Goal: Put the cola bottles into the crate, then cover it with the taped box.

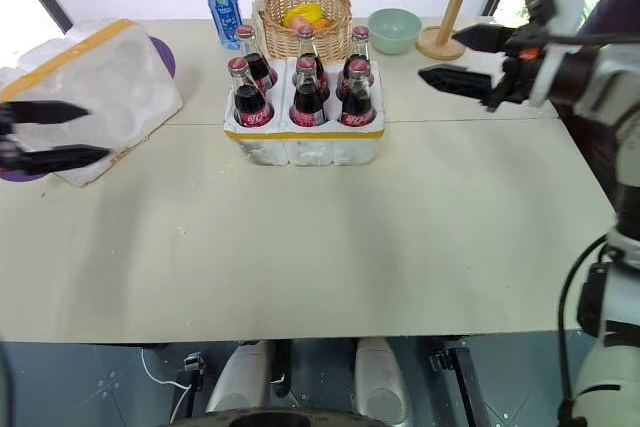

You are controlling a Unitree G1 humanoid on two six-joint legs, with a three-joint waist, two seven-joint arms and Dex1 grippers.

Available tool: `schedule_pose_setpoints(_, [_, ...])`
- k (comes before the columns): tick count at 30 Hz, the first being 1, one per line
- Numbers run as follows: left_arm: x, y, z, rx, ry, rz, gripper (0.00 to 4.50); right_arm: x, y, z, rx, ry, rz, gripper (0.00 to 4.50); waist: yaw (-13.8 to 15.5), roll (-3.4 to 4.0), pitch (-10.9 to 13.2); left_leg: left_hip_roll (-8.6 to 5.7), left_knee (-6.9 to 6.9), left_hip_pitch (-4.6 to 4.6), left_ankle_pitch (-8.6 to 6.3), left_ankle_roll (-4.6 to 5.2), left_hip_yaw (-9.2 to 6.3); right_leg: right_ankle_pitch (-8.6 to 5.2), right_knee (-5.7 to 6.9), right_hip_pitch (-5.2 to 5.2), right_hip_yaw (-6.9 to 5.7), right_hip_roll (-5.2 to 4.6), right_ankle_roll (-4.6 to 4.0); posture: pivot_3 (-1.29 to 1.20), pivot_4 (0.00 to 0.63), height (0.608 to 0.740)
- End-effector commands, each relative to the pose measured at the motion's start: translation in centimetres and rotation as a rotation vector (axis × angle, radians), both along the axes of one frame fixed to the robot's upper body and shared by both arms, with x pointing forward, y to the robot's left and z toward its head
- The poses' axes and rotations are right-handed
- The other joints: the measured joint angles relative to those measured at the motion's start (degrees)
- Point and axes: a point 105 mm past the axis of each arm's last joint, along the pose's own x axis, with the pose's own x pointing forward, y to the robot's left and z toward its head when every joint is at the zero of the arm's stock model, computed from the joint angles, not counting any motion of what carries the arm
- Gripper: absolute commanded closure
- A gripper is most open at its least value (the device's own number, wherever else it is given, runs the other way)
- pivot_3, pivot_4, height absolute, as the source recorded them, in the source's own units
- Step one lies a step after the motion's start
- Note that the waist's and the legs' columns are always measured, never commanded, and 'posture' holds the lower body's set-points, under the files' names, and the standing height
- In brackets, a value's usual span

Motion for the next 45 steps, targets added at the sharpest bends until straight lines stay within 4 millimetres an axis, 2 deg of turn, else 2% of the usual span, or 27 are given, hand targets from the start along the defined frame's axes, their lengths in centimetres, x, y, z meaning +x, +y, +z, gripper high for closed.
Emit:
schedule_pose_setpoints(1, [-2.1, 4.7, 2.4, 0.103, -0.012, 0.114, 0.00, -2.0, 0.8, 2.7, -0.024, -0.084, 0.088, 0.07, -0.47, 0.00, 0.00, 0.01, -0.01, 0.00, 0.00, -0.01, 0.02, -0.01, -0.01, -0.01, 0.00, -0.02, -0.02, 0.00, 0.150, 0.740])
schedule_pose_setpoints(4, [-3.2, 8.1, 2.5, 0.191, 0.019, 0.232, 0.00, -3.3, 1.8, 2.9, -0.031, -0.075, 0.187, 0.07, -0.53, 0.00, 0.00, 0.00, -0.09, -0.04, -0.01, -0.01, 0.06, -0.02, -0.01, -0.09, 0.00, -0.05, -0.03, 0.00, 0.150, 0.740])
schedule_pose_setpoints(7, [-3.9, 10.9, 1.3, 0.346, 0.078, 0.318, 0.00, -4.6, 2.7, 2.3, -0.076, -0.070, 0.282, 0.07, -0.47, 0.01, 0.00, 0.00, -0.15, -0.07, 0.00, -0.01, 0.14, -0.01, 0.01, -0.15, 0.01, -0.05, -0.02, 0.00, 0.150, 0.740])
schedule_pose_setpoints(10, [-3.3, 11.7, -0.1, 0.422, 0.117, 0.322, 0.00, -4.9, 3.1, 1.8, -0.134, -0.092, 0.307, 0.07, -0.26, -0.05, -0.02, 0.02, -0.17, -0.08, 0.00, 0.00, 0.14, 0.01, 0.07, -0.17, -0.01, -0.01, 0.02, 0.00, 0.150, 0.740])
schedule_pose_setpoints(13, [-1.9, 11.8, -1.1, 0.429, 0.127, 0.323, 0.00, -5.7, 3.8, 2.3, -0.131, -0.096, 0.362, 0.07, 0.53, -0.05, -0.02, 0.01, -0.04, -0.09, 0.00, -0.01, 0.17, 0.01, 0.11, -0.16, 0.00, -0.01, 0.02, 0.00, 0.150, 0.740])
schedule_pose_setpoints(16, [0.4, 11.8, -2.1, 0.415, 0.109, 0.376, 0.00, -6.4, 4.3, 2.5, -0.133, -0.100, 0.401, 0.07, 1.03, -0.07, -0.04, 0.03, 0.13, -0.12, 0.00, -0.01, 0.17, 0.12, 0.18, -0.12, 0.00, 0.00, 0.21, 0.00, 0.150, 0.740])
schedule_pose_setpoints(21, [3.5, 10.7, -2.7, 0.369, 0.076, 0.422, 0.00, -6.1, 4.0, 2.2, -0.143, -0.085, 0.365, 0.07, 1.01, -0.24, -0.08, 0.03, 0.29, -0.23, -0.01, 0.00, 0.14, 0.14, 0.21, -0.10, -0.01, -0.02, 0.26, 0.00, 0.150, 0.740])
schedule_pose_setpoints(28, [6.1, 9.2, -3.2, 0.316, 0.046, 0.455, 0.00, -6.6, 3.4, 1.7, -0.138, -0.065, 0.303, 0.07, 0.85, -0.25, -0.07, 0.04, 0.31, -0.22, -0.03, 0.04, 0.13, 0.16, 0.25, -0.13, -0.01, -0.01, 0.28, 0.00, 0.150, 0.740])
schedule_pose_setpoints(34, [6.1, 9.2, -4.8, 0.336, 0.129, 0.460, 0.00, -6.8, 3.0, 1.7, -0.120, -0.067, 0.245, 0.07, 0.83, -0.25, -0.07, 0.04, 0.33, -0.22, -0.03, 0.04, 0.12, 0.16, 0.29, -0.13, -0.01, -0.01, 0.28, 0.00, 0.150, 0.740])
schedule_pose_setpoints(37, [5.7, 8.4, -5.4, 0.309, 0.214, 0.403, 0.00, -6.7, 3.1, 1.4, -0.113, -0.068, 0.227, 0.07, 0.85, -0.25, -0.07, 0.04, 0.33, -0.22, -0.03, 0.04, 0.12, 0.16, 0.30, -0.13, -0.01, -0.01, 0.28, 0.00, 0.150, 0.740])
schedule_pose_setpoints(41, [5.1, 7.8, -5.5, 0.303, 0.293, 0.352, 0.00, -6.0, 2.9, 1.1, -0.098, -0.072, 0.184, 0.07, 0.85, -0.26, -0.08, 0.04, 0.36, -0.22, -0.03, 0.04, 0.12, 0.16, 0.30, -0.13, -0.01, -0.01, 0.28, 0.00, 0.150, 0.740])
schedule_pose_setpoints(45, [5.8, 8.1, -5.1, 0.342, 0.241, 0.386, 0.00, -5.6, 2.8, 1.1, -0.075, -0.072, 0.167, 0.07, 0.85, -0.25, -0.08, 0.04, 0.36, -0.22, -0.03, 0.04, 0.11, 0.16, 0.31, -0.13, -0.01, -0.02, 0.28, 0.00, 0.150, 0.740])
